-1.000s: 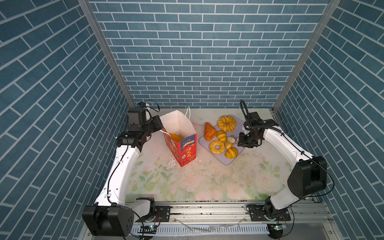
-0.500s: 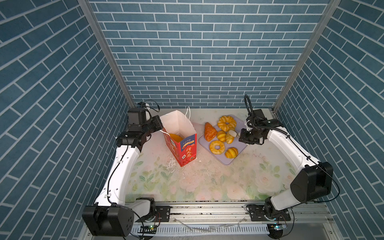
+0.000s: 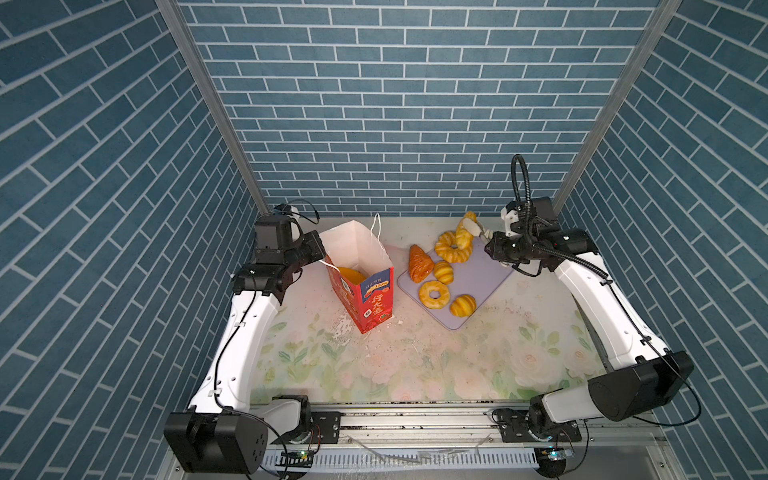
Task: Place the fake bread into the paper bag
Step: 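Lift the yellow bun with the tongs and carry it over the bag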
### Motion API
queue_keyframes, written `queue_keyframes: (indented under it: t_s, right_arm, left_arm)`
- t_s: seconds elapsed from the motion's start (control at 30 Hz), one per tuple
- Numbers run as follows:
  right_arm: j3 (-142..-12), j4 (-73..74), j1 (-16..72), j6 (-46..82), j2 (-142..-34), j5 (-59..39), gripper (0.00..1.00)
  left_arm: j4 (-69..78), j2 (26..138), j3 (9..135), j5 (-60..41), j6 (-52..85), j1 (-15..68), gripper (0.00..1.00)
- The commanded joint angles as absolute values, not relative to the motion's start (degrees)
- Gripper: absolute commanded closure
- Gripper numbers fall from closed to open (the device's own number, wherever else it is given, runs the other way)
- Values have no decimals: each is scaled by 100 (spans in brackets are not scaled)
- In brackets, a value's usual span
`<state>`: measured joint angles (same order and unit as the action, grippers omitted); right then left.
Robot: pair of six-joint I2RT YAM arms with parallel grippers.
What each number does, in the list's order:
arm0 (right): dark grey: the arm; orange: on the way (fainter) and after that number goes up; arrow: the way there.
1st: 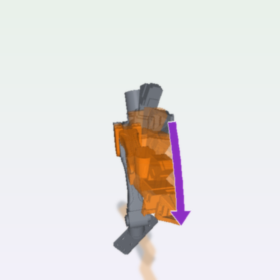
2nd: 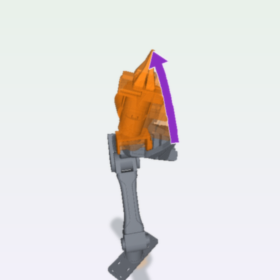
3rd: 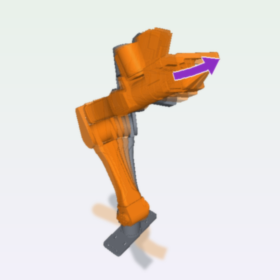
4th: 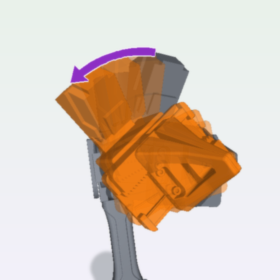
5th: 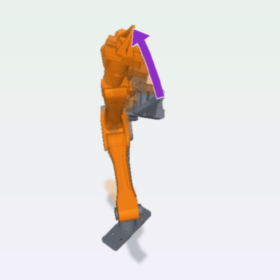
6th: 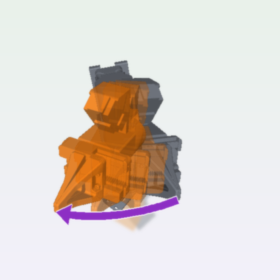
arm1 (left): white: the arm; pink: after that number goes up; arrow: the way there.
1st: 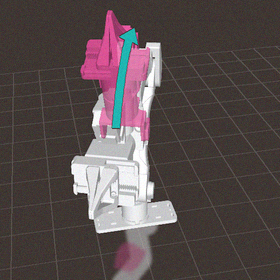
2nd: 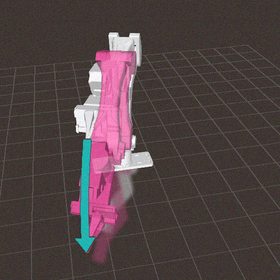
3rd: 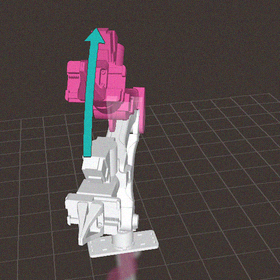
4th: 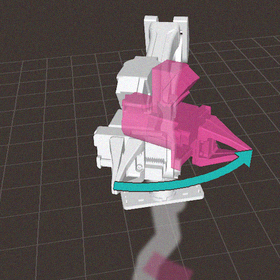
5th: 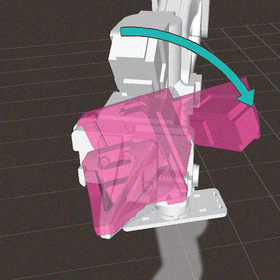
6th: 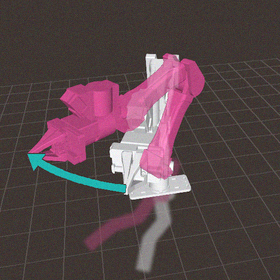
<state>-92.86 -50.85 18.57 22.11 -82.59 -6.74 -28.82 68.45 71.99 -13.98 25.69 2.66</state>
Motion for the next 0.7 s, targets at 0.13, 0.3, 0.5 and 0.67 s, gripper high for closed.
queue_keyframes:
  t_s: [0.13, 0.3, 0.5, 0.67]
  right_arm:
    - [-10261, -4686, 1939, 1405, -7955, -1132, 86]
    - [-10822, -4731, 2223, 1108, -7996, -1327, 86]
    - [-11591, -4954, 2827, 652, -8334, -1324, 86]
    - [-12343, -5258, 3323, 369, -8834, -1359, 86]
  left_arm:
    - [-2893, 6715, 7234, -1312, 2531, 294, 100]
    - [-2852, 6673, 7181, -1292, 2597, 290, 100]
    - [-2830, 6647, 7187, -1283, 2636, 294, 100]
    - [-2826, 6636, 7154, -1265, 2647, 295, 100]
